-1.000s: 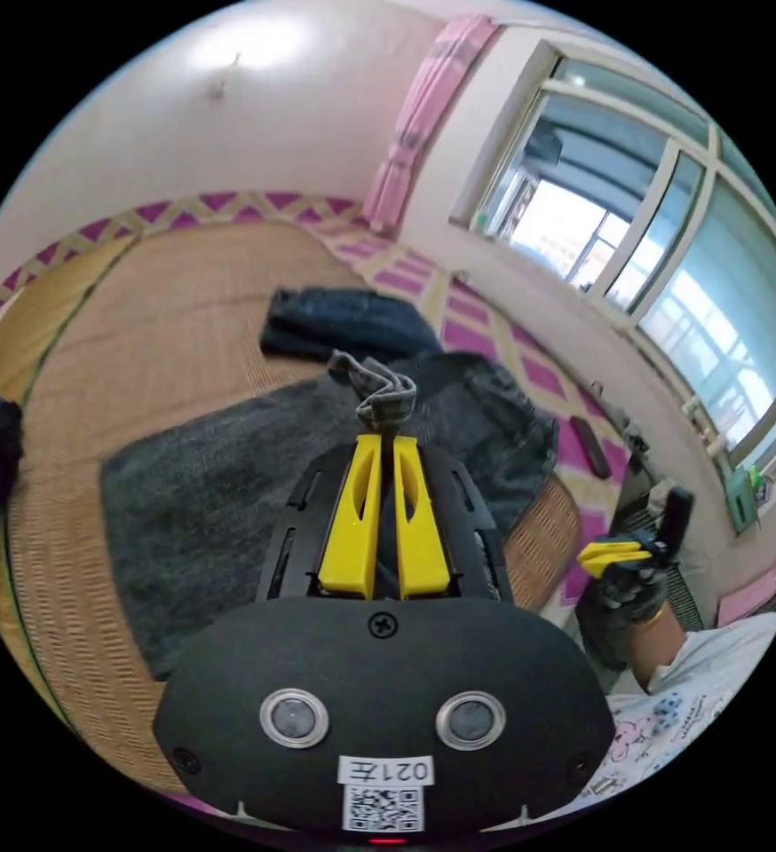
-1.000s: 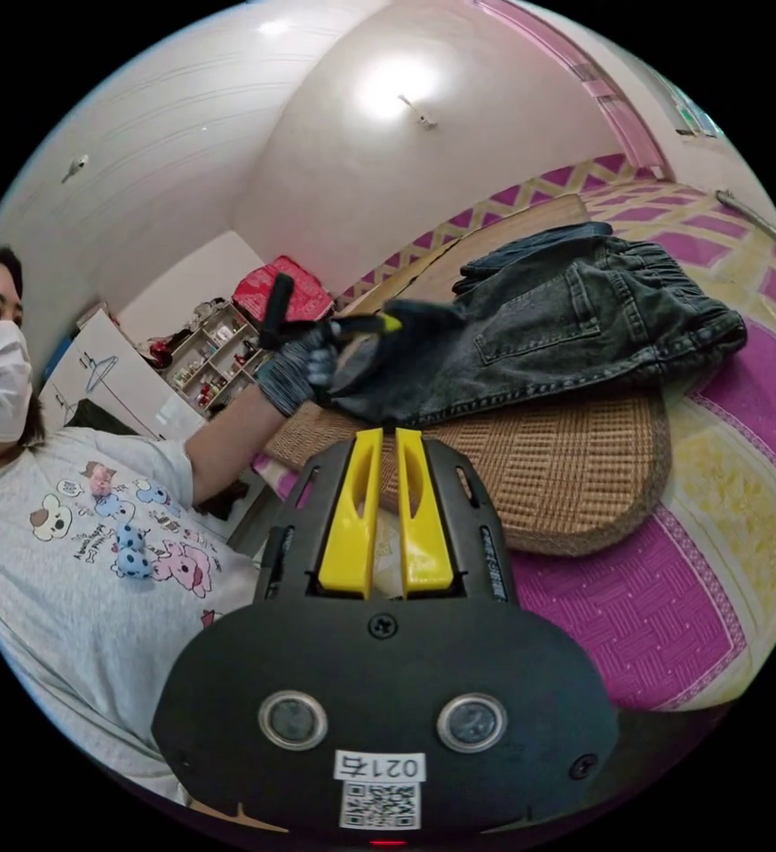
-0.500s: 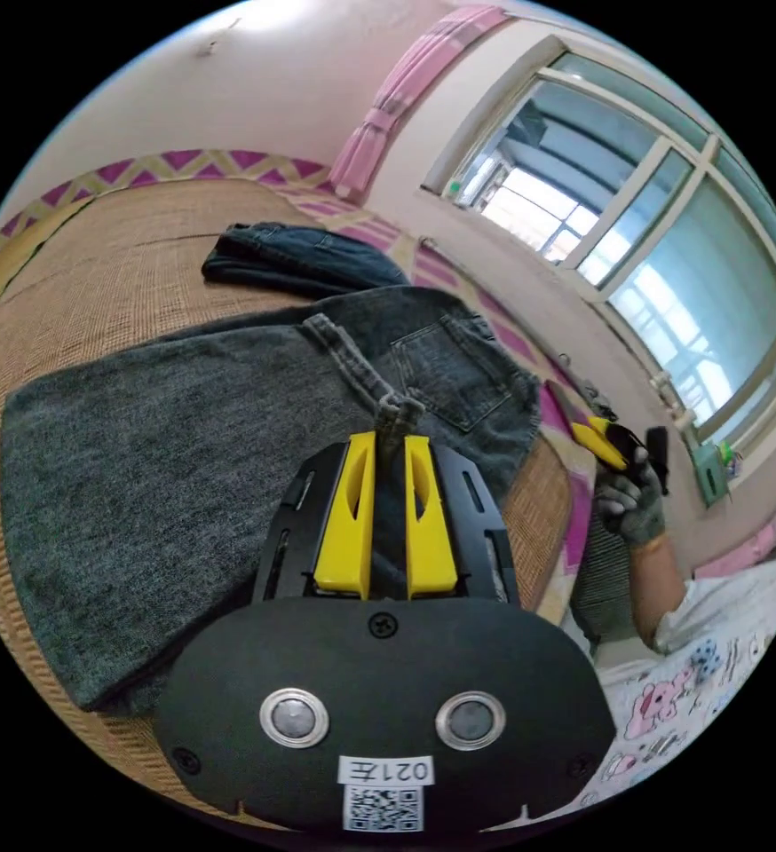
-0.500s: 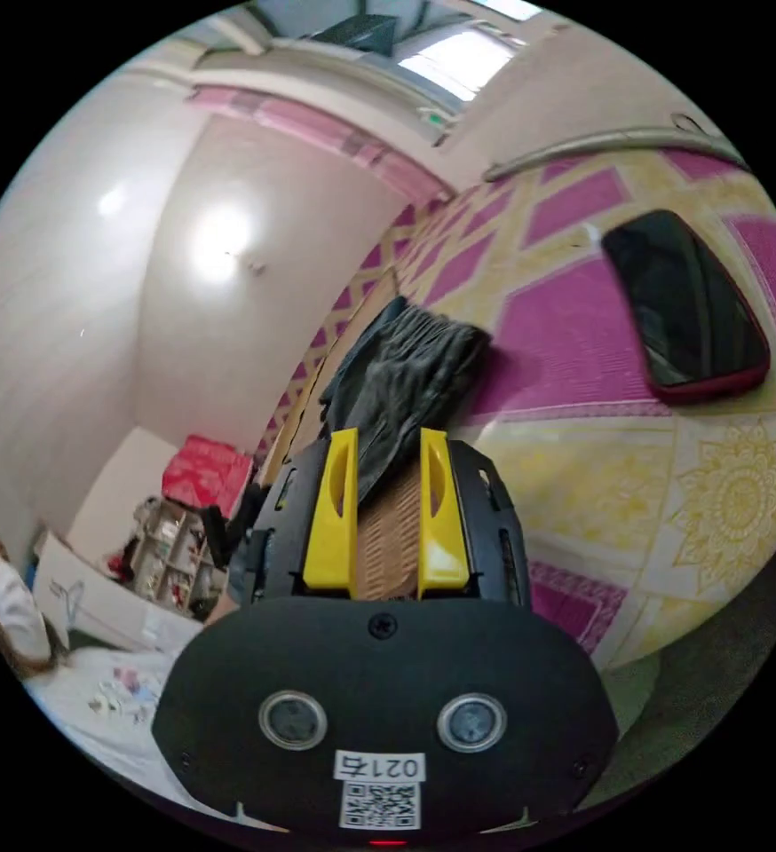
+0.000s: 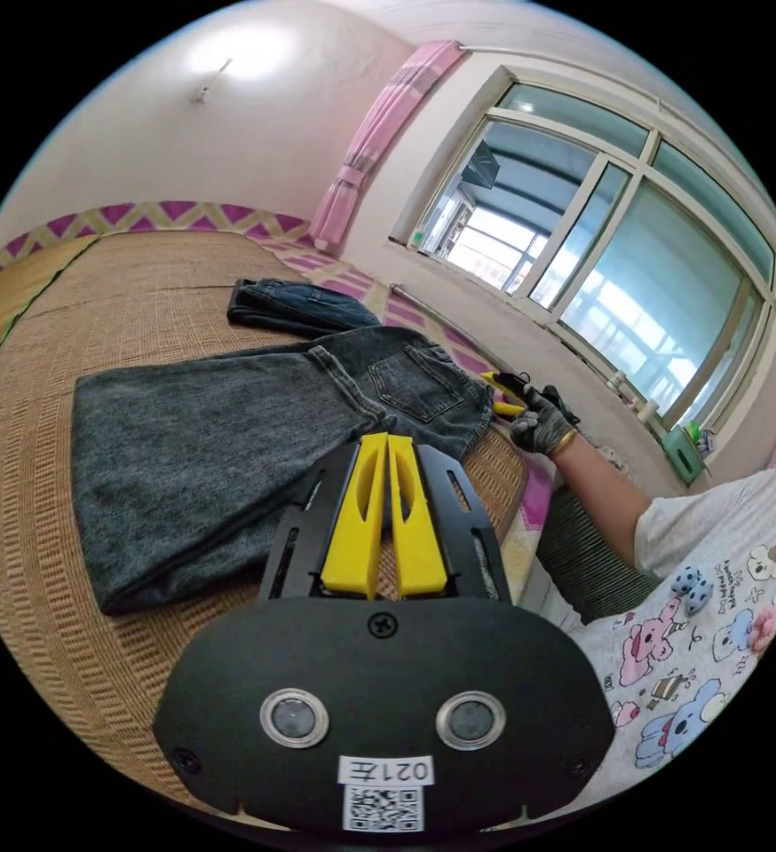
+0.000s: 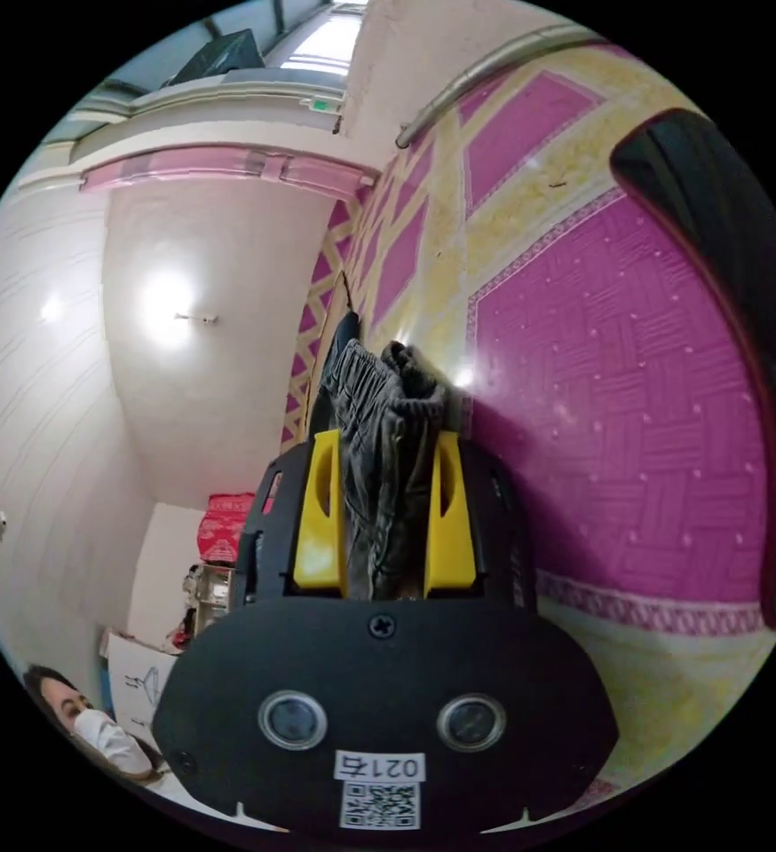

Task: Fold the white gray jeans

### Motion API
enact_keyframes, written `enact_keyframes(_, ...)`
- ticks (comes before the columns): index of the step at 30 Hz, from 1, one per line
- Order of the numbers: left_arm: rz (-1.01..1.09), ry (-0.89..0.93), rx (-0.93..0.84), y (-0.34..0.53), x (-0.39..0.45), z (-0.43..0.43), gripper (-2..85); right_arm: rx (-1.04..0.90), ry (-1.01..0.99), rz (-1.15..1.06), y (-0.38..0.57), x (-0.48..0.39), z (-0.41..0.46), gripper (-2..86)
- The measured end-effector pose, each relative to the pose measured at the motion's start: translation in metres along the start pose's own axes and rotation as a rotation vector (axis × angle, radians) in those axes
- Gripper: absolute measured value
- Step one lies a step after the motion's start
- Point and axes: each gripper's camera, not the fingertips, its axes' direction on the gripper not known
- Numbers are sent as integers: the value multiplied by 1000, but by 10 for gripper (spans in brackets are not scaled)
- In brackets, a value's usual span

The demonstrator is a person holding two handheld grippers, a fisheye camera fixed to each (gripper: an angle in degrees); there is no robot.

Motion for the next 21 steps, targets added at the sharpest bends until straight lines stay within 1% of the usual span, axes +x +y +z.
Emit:
enact_keyframes(2, -22, 14, 13, 5, -5, -10, -9, -20, -68, 45, 0, 0, 19, 96)
enact_keyframes(3, -36, 16, 18, 9, -9, -17, -9, -2, -72, 30, 2, -6, 19, 89)
enact_keyframes(5, -47, 11, 24, 14, -14, -29, -9, 19, -3, -204, 19, -80, 22, 77)
enact_keyframes(6, -51, 6, 26, 18, -18, -38, -9, 16, 28, -281, 27, -107, 26, 76)
enact_keyframes(8, -63, 3, 28, 23, -24, -50, -10, -5, 183, -607, 78, -219, 52, 75)
enact_keyframes(9, -69, 6, 33, 27, -28, -59, -10, -8, 223, -691, 96, -246, 62, 75)
enact_keyframes(11, -79, 4, 36, 33, -34, -72, -10, -19, 363, -1002, 181, -342, 112, 75)
enact_keyframes(12, -88, -4, 38, 37, -38, -80, -10, -25, 392, -1074, 204, -361, 128, 74)
enact_keyframes(14, -104, -10, 51, 45, -44, -94, -10, -62, 466, -1321, 299, -413, 196, 72)
enact_keyframes(15, -116, -14, 59, 50, -49, -104, -10, -72, 473, -1375, 324, -420, 215, 71)
enact_keyframes(17, -139, -24, 72, 58, -57, -120, -10, -164, 485, -1540, 415, -430, 296, 65)
enact_keyframes(18, -156, -28, 80, 63, -63, -131, -10, -190, 487, -1570, 435, -427, 318, 63)
enact_keyframes(20, -184, -36, 85, 72, -73, -147, -9, -359, 547, -1628, 501, -396, 410, 57)
enact_keyframes(21, -202, -44, 87, 78, -79, -160, -9, -407, 575, -1629, 512, -383, 431, 56)
